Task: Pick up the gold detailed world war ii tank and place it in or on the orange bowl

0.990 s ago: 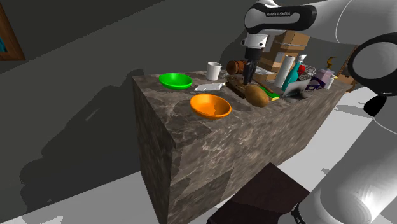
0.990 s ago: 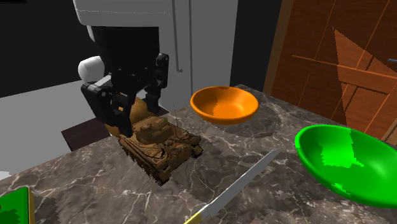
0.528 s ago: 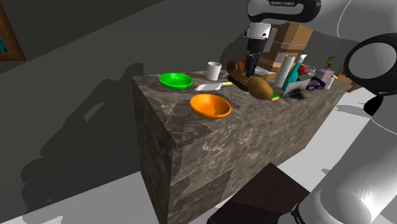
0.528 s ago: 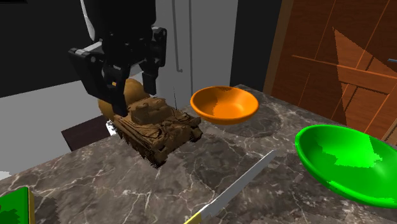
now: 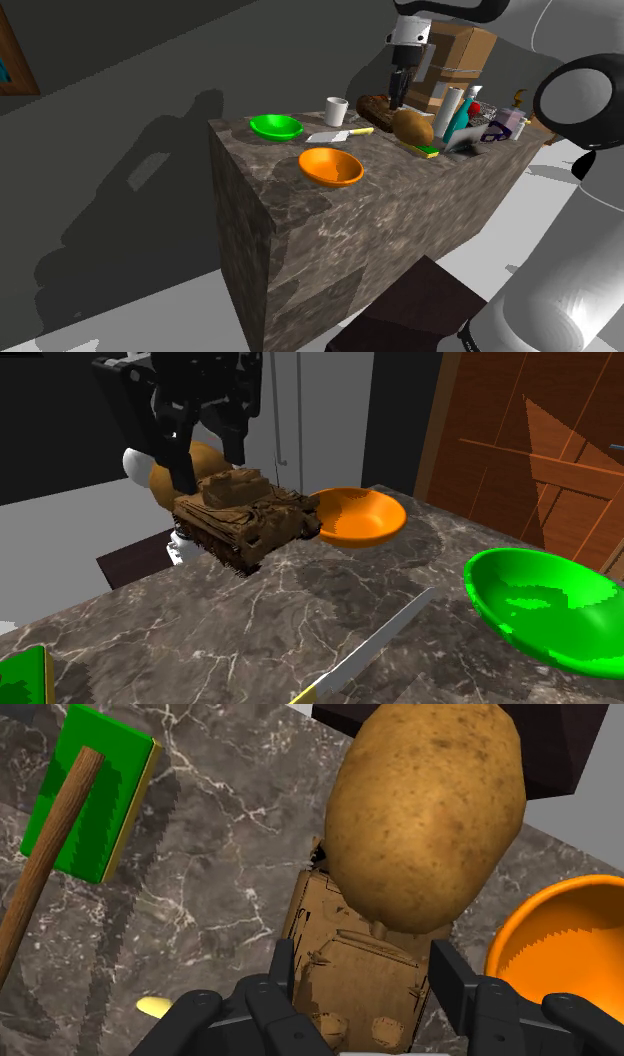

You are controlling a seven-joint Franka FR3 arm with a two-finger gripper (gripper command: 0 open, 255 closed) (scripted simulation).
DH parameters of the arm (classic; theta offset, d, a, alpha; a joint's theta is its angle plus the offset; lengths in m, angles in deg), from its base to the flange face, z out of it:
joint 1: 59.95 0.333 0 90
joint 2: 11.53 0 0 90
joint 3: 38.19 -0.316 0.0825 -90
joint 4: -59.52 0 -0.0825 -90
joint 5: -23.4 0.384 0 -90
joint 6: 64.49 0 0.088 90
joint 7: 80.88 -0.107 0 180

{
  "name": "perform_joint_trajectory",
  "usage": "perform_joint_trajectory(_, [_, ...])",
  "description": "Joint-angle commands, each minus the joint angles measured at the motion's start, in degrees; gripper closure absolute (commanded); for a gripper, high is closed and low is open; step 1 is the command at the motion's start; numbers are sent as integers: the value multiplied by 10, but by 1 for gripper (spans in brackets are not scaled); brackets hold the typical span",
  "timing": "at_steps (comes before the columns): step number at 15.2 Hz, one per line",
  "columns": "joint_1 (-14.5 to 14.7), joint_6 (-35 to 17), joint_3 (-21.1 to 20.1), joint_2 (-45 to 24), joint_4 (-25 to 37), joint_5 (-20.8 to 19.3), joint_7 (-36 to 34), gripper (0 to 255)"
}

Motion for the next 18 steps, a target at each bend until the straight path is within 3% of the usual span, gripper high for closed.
perform_joint_trajectory(1, [12,5,-9,8,-2,0,-21,255])
perform_joint_trajectory(9, [73,14,-62,46,-31,6,-136,255])
perform_joint_trajectory(18, [133,31,-120,41,-7,22,-258,255])
